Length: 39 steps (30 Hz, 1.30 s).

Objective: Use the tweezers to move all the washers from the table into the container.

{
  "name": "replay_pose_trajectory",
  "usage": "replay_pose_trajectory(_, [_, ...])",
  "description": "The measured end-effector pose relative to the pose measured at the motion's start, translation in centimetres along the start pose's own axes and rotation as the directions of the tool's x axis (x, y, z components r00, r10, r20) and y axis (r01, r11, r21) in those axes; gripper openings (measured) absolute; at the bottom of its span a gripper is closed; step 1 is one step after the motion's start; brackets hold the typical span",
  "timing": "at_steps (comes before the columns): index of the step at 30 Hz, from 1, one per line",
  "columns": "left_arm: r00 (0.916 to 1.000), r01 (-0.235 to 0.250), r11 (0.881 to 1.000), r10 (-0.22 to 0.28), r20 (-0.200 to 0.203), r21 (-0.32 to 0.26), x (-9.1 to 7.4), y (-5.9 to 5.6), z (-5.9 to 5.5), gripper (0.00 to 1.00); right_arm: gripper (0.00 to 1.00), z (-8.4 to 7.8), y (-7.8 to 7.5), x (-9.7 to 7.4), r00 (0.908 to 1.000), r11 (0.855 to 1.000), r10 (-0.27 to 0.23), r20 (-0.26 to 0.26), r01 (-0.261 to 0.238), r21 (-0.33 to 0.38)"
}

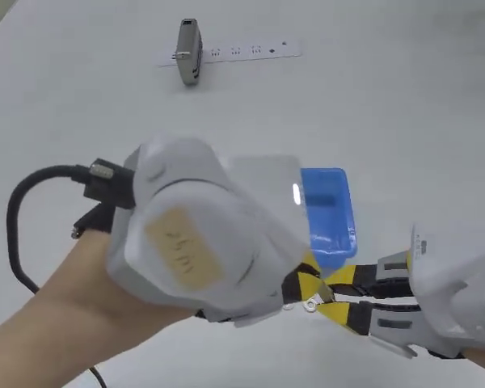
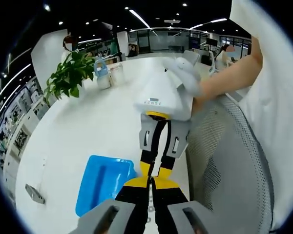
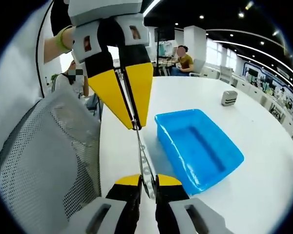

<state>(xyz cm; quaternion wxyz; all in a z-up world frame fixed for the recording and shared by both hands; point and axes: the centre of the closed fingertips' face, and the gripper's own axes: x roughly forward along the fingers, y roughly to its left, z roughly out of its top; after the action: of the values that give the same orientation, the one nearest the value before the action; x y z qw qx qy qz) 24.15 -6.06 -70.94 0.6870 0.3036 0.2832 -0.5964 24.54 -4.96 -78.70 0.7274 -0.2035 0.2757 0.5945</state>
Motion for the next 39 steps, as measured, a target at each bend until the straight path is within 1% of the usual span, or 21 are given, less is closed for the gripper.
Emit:
replay_pose_trajectory(3, [0.9999,0.013,1.000,-0.013,-0.001,-0.008,0.4,0.0,0.1,0.00,0.07,-0.1,0.1,0.2,0.9999,1.000,0.016,-0.003,-0.016,0.008])
replay_pose_trajectory(7, [0.9996,0.022,1.000,-0.022,-0.018,0.009,1.0,-0.2,0.0,0.00,0.07,-0.7,0.1,0.4,0.9999,1.000,0.011,-0.004,-0.011,0.010])
replay_pose_trajectory(8, [0.9991,0.031,0.999,-0.030,-0.030,0.013,1.2,-0.3,-0.1,0.00,0.07,-0.9,0.1,0.5,0.9999,1.000,0.016,-0.004,-0.016,0.022])
replay_pose_trajectory(9, [0.9990,0.034,0.999,-0.033,-0.030,0.014,1.3,-0.4,0.0,0.00,0.08,-1.0,0.1,0.5,0.9998,0.999,0.020,-0.004,-0.020,0.029])
replay_pose_trajectory(10, [0.9988,0.045,0.999,-0.045,-0.019,0.005,1.4,-0.4,0.3,0.00,0.08,-0.8,0.1,0.4,0.9998,0.999,0.020,0.002,-0.020,0.029])
replay_pose_trajectory(14, [0.9985,0.053,0.999,-0.053,-0.016,-0.003,1.6,-0.2,0.7,0.00,0.09,0.1,0.2,-0.2,0.9996,1.000,0.016,0.021,-0.016,0.009])
replay_pose_trajectory(16, [0.9982,0.057,0.998,-0.057,-0.017,-0.009,1.7,0.1,0.8,0.00,0.08,1.1,0.0,-1.0,0.9992,0.999,-0.006,0.040,0.008,-0.053])
replay_pose_trajectory(18, [0.9982,0.057,0.998,-0.057,-0.019,-0.014,1.8,0.3,0.8,0.00,0.06,1.7,0.2,-1.6,0.9992,0.998,-0.003,0.040,0.005,-0.056])
replay_pose_trajectory(19, [0.9979,0.061,0.998,-0.062,-0.019,-0.019,1.9,0.3,0.8,0.00,0.06,1.8,0.2,-1.8,0.9991,0.998,-0.001,0.042,0.004,-0.058])
replay_pose_trajectory(21, [0.9976,0.067,0.998,-0.067,-0.016,-0.020,2.1,0.2,0.8,0.00,0.03,1.5,-0.1,-1.8,0.9998,0.997,-0.011,0.015,0.012,-0.081])
replay_pose_trajectory(24, [0.9972,0.067,0.998,-0.067,-0.033,-0.007,2.5,0.0,0.5,0.00,0.03,1.5,0.0,-1.7,0.9999,0.997,0.004,0.014,-0.003,-0.074])
replay_pose_trajectory(25, [0.9975,0.065,0.998,-0.065,-0.027,-0.006,2.4,0.0,0.5,0.00,0.03,1.5,-0.1,-1.6,0.9999,0.998,0.010,0.013,-0.009,-0.066])
replay_pose_trajectory(28, [0.9986,0.053,0.997,-0.053,0.002,-0.055,2.0,0.0,0.3,0.00,0.02,1.4,0.0,-1.6,0.9995,1.000,0.028,0.017,-0.028,-0.013])
replay_pose_trajectory(30, [0.9996,0.009,0.995,-0.006,0.027,-0.101,1.5,0.4,-0.1,0.04,0.02,1.3,0.2,-1.6,0.9993,0.999,0.034,0.013,-0.034,-0.008])
replay_pose_trajectory(32, [0.9978,-0.030,0.988,0.038,0.055,-0.149,0.6,0.7,-0.6,0.08,0.01,1.2,0.4,-1.8,0.9995,1.000,0.030,0.013,-0.030,-0.001])
replay_pose_trajectory(34, [0.9924,-0.059,0.975,0.081,0.093,-0.214,-0.3,0.9,-0.9,0.12,0.01,1.0,0.2,-2.1,0.9997,1.000,-0.001,0.023,0.001,0.003])
replay_pose_trajectory(35, [0.9865,-0.076,0.962,0.111,0.121,-0.262,-1.0,1.1,-1.1,0.14,0.01,0.9,0.1,-2.2,0.9991,1.000,-0.014,0.041,0.013,0.024])
replay_pose_trajectory(36, [0.9806,-0.093,0.952,0.138,0.139,-0.290,-1.5,1.2,-1.3,0.16,0.01,0.9,-0.1,-2.3,0.9979,0.999,-0.031,0.057,0.029,0.045])
replay_pose_trajectory(37, [0.9677,-0.122,0.935,0.186,0.169,-0.333,-2.3,1.5,-1.6,0.19,0.01,0.8,-0.5,-2.5,0.9953,0.995,-0.059,0.077,0.053,0.082])
replay_pose_trajectory(38, [0.9585,-0.133,0.918,0.215,0.187,-0.374,-2.8,1.6,-1.8,0.22,0.00,0.7,-0.6,-2.7,0.9937,0.992,-0.071,0.087,0.061,0.113])
replay_pose_trajectory(39, [0.9501,-0.134,0.903,0.234,0.206,-0.408,-3.2,1.5,-2.0,0.25,0.00,0.6,-1.1,-2.9,0.9899,0.984,-0.101,0.099,0.085,0.158])
